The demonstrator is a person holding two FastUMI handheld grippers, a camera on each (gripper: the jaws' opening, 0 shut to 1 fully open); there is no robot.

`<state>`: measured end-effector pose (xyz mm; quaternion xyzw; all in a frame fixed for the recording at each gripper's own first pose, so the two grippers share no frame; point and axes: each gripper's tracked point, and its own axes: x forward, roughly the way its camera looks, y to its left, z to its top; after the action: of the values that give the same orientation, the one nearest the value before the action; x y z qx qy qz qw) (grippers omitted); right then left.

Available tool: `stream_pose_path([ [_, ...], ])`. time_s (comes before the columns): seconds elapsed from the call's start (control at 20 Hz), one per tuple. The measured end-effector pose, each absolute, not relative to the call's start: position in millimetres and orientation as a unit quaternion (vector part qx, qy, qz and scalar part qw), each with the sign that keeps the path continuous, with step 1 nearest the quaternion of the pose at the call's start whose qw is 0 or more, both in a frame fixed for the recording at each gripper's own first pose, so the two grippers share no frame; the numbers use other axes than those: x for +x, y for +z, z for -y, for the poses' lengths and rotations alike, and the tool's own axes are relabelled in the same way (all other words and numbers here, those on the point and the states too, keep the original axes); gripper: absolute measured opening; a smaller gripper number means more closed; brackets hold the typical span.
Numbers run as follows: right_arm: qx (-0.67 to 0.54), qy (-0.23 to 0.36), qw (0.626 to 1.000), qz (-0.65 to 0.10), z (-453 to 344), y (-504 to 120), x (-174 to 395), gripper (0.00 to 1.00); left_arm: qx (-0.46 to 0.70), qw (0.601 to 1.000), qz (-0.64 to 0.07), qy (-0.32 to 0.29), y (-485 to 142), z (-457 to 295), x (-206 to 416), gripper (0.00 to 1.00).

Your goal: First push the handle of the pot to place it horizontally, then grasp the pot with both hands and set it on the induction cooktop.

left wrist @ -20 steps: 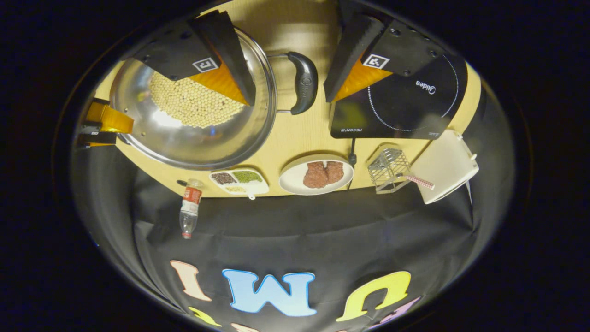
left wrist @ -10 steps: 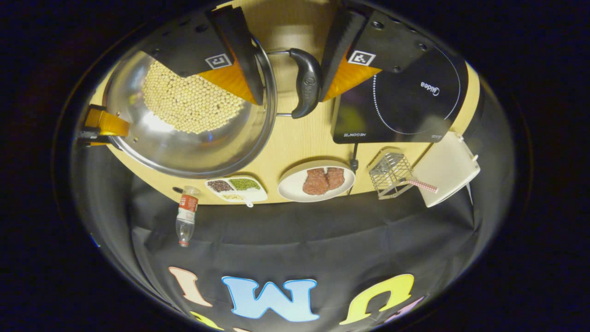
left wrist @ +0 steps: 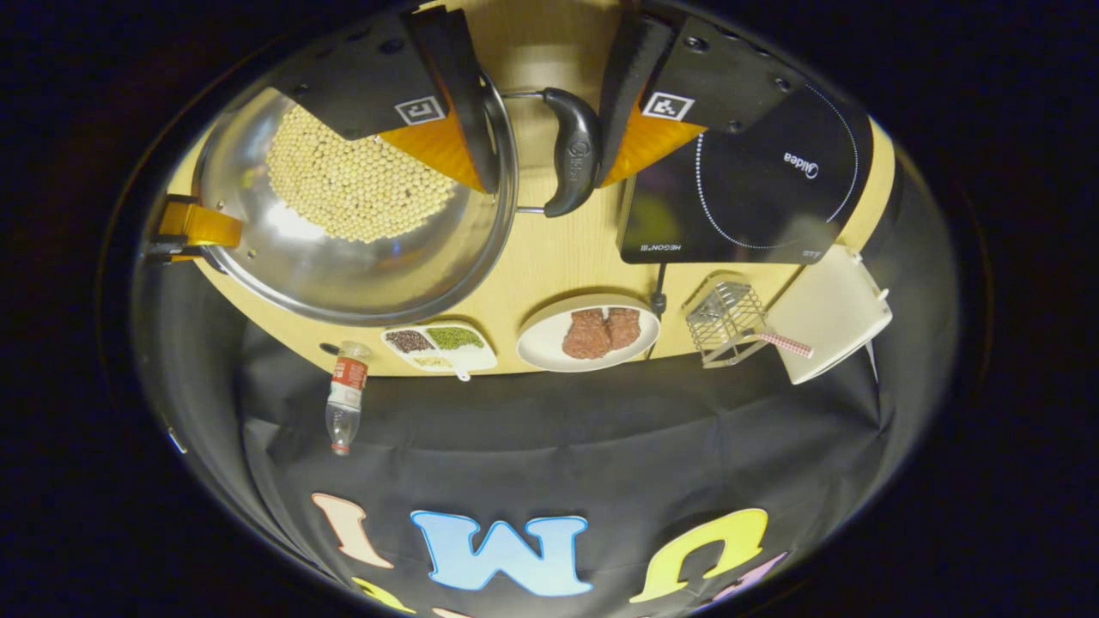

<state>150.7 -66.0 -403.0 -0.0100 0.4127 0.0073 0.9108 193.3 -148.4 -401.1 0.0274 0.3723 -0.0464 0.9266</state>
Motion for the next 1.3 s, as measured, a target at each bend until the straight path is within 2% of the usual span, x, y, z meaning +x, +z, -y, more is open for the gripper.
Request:
stream_pose_path([
  [0.2,-0.013,0.012,0.913,-0.407,68.7,-392.4,145.4,0.53,0.021,0.931,-0.362,-0.041,-388.4,149.7,187.8,0.68],
  [0.25,-0.016,0.013,0.914,-0.405,69.8,-387.6,142.4,0.53,0.021,0.932,-0.359,-0.040,-381.7,150.0,183.3,0.63],
  [0.3,-0.017,0.015,0.915,-0.402,70.4,-382.7,141.6,0.53,0.022,0.934,-0.355,-0.039,-375.5,150.4,181.5,0.68],
  [0.95,-0.017,0.022,0.923,-0.384,45.8,-334.8,114.3,0.53,0.022,0.944,-0.329,-0.029,-325.4,119.1,153.5,0.68],
  [1.0,-0.015,0.019,0.923,-0.384,40.7,-332.5,111.2,0.53,0.023,0.944,-0.328,-0.032,-323.5,113.1,153.1,0.63],
  [1.25,-0.008,0.004,0.924,-0.382,10.0,-324.6,100.9,0.53,0.026,0.944,-0.325,-0.047,-317.5,79.8,156.3,0.68],
  [1.3,-0.007,0.001,0.925,-0.381,4.2,-322.7,99.5,0.53,0.026,0.944,-0.325,-0.049,-317.4,72.7,156.9,0.63],
])
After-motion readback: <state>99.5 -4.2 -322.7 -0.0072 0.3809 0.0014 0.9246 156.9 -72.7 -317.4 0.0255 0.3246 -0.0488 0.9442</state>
